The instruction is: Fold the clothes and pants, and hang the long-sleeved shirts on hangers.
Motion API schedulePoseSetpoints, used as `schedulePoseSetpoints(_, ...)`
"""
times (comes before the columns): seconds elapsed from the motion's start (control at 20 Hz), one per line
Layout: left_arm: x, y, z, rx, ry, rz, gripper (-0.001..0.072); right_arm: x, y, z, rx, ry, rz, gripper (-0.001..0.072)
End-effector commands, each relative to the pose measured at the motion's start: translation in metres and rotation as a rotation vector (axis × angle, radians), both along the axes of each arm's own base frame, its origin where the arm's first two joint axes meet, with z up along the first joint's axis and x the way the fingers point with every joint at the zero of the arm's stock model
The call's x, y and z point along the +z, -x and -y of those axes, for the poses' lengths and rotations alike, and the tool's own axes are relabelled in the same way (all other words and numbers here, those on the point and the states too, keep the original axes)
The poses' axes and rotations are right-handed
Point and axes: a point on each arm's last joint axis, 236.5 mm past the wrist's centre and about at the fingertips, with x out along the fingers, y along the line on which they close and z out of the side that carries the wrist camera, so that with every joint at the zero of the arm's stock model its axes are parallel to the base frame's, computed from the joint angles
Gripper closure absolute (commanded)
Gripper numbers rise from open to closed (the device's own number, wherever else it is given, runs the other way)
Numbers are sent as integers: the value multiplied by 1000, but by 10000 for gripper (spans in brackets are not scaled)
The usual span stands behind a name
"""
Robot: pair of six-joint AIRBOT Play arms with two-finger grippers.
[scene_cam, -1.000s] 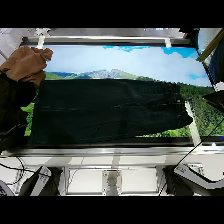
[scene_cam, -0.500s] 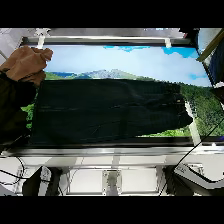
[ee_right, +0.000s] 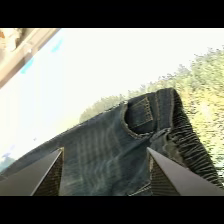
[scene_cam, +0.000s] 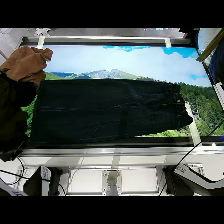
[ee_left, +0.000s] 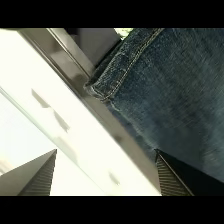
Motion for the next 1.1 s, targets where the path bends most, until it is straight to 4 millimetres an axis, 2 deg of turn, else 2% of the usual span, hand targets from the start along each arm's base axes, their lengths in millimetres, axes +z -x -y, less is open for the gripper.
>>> schedulePoseSetpoints(0.0,-1,0,-4,161,91,79,5,0,5,-19,69,-42,-14,156)
schedulePoseSetpoints(0.1,-13,-6,4,172,186,116,5,-8,13,-28,116,-45,-56,156)
schedulePoseSetpoints(0.2,-24,-19,12,152,291,174,5,-16,22,-38,165,-51,-98,155)
schedulePoseSetpoints(0.4,-46,-28,18,114,394,183,5,-17,23,-39,171,-48,-105,155)
schedulePoseSetpoints(0.7,-58,-32,2,125,340,192,6,-18,29,-51,215,-80,-123,156)
schedulePoseSetpoints(0.9,-58,-32,0,130,331,194,7,-18,32,-55,233,-88,-130,156)
schedulePoseSetpoints(0.95,-59,-33,0,131,328,195,34,-18,32,-55,233,-88,-130,155)
schedulePoseSetpoints(1.0,-59,-34,0,127,328,195,128,-18,32,-54,231,-87,-130,156)
schedulePoseSetpoints(1.05,-59,-35,2,119,327,193,184,-18,32,-54,231,-87,-129,155)
